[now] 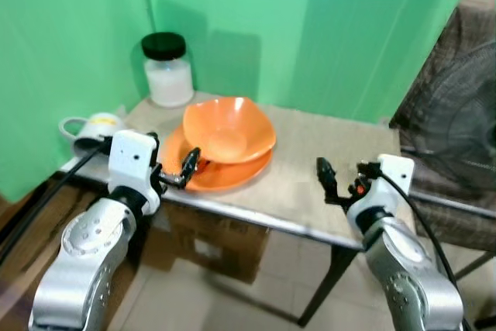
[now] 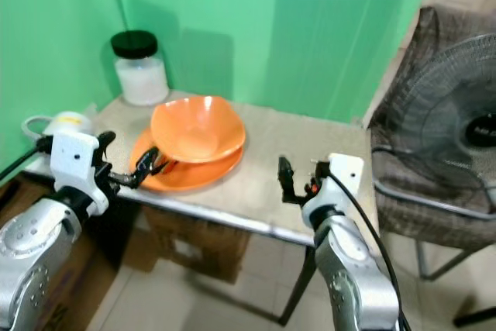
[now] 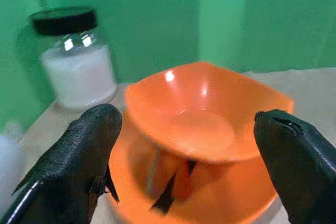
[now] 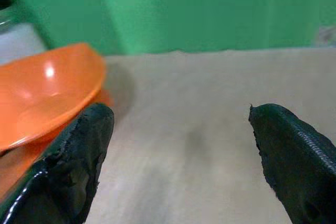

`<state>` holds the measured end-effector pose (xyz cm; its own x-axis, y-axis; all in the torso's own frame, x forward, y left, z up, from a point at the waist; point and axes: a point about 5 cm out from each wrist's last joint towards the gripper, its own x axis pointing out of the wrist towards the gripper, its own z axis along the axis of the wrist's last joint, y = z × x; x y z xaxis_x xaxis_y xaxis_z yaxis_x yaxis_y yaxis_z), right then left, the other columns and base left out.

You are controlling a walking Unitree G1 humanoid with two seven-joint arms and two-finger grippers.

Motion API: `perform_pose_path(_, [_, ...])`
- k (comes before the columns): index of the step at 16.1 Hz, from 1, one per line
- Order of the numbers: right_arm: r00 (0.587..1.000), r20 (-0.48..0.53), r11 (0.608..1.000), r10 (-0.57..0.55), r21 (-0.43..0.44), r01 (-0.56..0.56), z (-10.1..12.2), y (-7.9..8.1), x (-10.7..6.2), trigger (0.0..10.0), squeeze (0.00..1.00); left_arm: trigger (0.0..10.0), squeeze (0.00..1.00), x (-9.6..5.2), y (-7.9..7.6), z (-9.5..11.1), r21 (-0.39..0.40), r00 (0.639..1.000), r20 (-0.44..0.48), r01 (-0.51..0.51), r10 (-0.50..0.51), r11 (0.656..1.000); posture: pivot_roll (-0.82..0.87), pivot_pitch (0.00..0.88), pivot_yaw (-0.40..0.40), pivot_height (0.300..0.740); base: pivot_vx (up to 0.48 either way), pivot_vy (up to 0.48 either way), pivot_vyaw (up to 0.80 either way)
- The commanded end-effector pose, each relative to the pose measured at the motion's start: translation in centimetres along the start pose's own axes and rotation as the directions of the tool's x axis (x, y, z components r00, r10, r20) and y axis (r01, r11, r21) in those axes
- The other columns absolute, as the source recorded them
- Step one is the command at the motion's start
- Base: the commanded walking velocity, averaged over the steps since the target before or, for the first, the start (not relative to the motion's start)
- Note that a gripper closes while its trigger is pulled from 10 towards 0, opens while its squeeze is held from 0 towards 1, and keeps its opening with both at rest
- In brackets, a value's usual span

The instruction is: Setting the table

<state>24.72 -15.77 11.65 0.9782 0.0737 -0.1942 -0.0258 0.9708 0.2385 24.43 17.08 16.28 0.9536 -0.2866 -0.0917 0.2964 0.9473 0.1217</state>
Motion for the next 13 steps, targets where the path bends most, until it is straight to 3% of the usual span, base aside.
perform_pose_path(1, [0.999, 0.018, 0.999, -0.034, -0.001, 0.034, 0.4, -1.3, 0.1, 10.0, 0.00, 10.0, 0.00, 0.3, -0.9, 0.3, 0.008, 0.999, 0.014, 0.044, -0.044, 0.999, 0.12, 0.000, -0.039, 0.740, 0.281, 0.000, 0.00])
perform_pose_path(9, [0.998, 0.057, 1.000, -0.001, -0.005, 0.001, 1.6, -2.3, 1.4, 10.0, 0.00, 10.0, 0.00, 0.6, -1.0, 0.2, 0.055, 0.998, 0.016, 0.056, -0.057, 0.997, 0.13, 0.000, -0.054, 0.740, 0.275, 0.000, 0.00])
perform_pose_path(13, [0.998, 0.068, 1.000, 0.018, 0.012, -0.019, 1.5, -2.1, 1.4, 10.0, 0.00, 10.0, 0.00, 0.5, -0.9, 0.3, 0.060, 0.998, 0.020, 0.052, -0.053, 0.997, 0.13, 0.000, -0.055, 0.740, 0.274, 0.000, 0.80])
